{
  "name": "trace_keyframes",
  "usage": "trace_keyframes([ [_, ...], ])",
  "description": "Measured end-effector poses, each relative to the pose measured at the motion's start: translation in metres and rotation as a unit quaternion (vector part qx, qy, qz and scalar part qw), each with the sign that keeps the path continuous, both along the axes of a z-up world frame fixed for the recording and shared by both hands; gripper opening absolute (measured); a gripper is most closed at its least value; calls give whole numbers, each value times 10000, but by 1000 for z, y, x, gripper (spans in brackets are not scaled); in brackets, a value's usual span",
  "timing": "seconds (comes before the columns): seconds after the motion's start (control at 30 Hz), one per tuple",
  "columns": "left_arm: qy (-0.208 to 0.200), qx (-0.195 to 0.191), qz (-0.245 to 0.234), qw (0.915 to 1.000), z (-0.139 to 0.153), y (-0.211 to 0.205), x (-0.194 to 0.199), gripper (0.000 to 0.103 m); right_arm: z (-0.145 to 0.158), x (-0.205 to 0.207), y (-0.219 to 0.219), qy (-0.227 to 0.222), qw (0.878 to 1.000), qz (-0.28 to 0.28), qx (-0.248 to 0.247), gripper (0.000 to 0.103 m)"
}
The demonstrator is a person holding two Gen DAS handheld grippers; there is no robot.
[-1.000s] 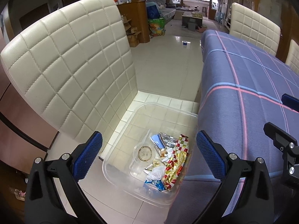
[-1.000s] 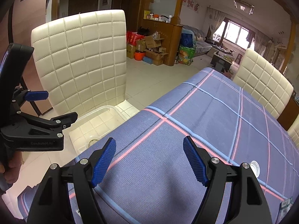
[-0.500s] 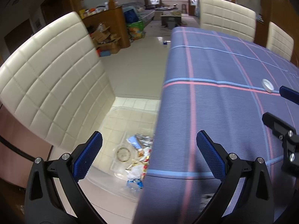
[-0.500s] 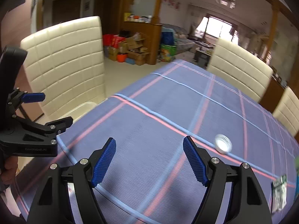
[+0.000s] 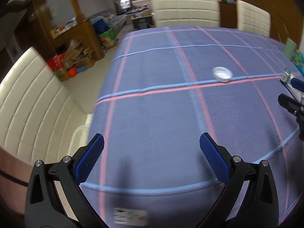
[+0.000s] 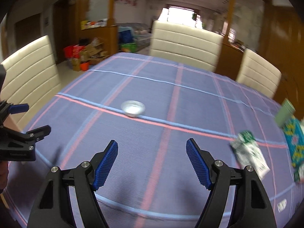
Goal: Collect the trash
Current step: 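Open the left tool over the bin to drop the white tissue, then grasp the white bottle cap with the left tool while the right tool grasps the milk carton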
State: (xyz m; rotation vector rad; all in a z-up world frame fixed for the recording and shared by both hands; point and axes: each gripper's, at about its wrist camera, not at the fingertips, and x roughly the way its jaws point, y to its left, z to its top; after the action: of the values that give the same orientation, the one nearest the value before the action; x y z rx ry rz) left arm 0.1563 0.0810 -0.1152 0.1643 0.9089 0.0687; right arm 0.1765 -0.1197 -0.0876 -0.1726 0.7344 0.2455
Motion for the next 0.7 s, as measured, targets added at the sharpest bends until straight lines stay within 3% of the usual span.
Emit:
trace_keyframes([
  [0.3,-5,50,-558,9984,1,-71,24,99,-2,1,-91,16,9972,-739,84,73],
  [0.7,171,77,-821,9965,-13,-120,61,99,-13,13,-153,146,9926,-1205,38,73],
])
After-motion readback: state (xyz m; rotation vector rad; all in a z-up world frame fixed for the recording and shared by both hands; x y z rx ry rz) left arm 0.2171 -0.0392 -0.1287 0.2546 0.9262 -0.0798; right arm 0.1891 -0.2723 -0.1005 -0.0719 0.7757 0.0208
